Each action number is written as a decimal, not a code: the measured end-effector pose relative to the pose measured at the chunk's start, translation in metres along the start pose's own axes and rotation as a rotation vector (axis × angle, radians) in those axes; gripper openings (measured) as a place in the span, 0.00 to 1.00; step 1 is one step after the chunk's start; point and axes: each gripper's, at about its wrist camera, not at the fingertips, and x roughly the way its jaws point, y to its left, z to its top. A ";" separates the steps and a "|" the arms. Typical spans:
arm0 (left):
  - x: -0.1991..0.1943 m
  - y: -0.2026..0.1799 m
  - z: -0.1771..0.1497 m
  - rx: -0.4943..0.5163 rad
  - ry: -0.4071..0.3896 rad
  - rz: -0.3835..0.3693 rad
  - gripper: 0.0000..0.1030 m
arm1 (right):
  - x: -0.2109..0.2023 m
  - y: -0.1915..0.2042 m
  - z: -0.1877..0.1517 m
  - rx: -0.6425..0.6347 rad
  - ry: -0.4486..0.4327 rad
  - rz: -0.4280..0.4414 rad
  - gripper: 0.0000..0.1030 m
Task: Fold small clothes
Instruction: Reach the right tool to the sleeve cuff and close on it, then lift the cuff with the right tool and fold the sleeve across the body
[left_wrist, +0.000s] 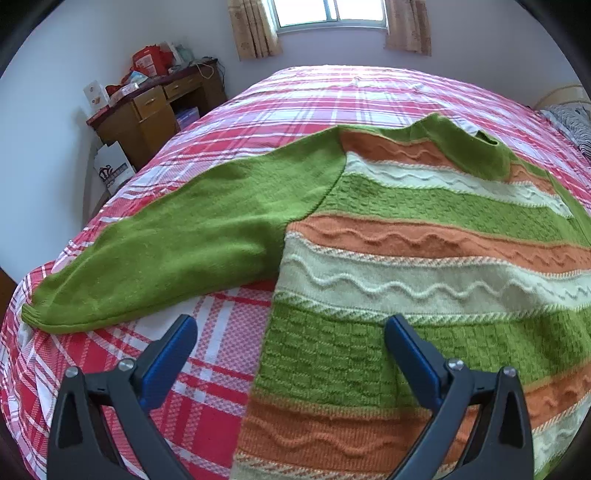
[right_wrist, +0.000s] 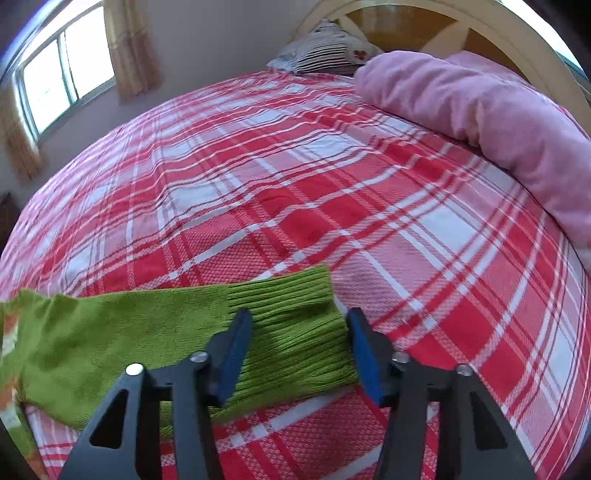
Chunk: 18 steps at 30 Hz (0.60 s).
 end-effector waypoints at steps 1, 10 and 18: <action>0.000 -0.001 0.000 0.002 -0.001 -0.001 1.00 | -0.001 0.003 0.000 -0.017 -0.002 0.015 0.36; 0.006 0.006 0.001 -0.010 0.033 -0.059 1.00 | -0.034 0.024 0.007 -0.023 -0.025 0.159 0.12; -0.014 0.015 -0.001 -0.022 -0.011 -0.125 1.00 | -0.101 0.073 0.036 -0.099 -0.128 0.239 0.11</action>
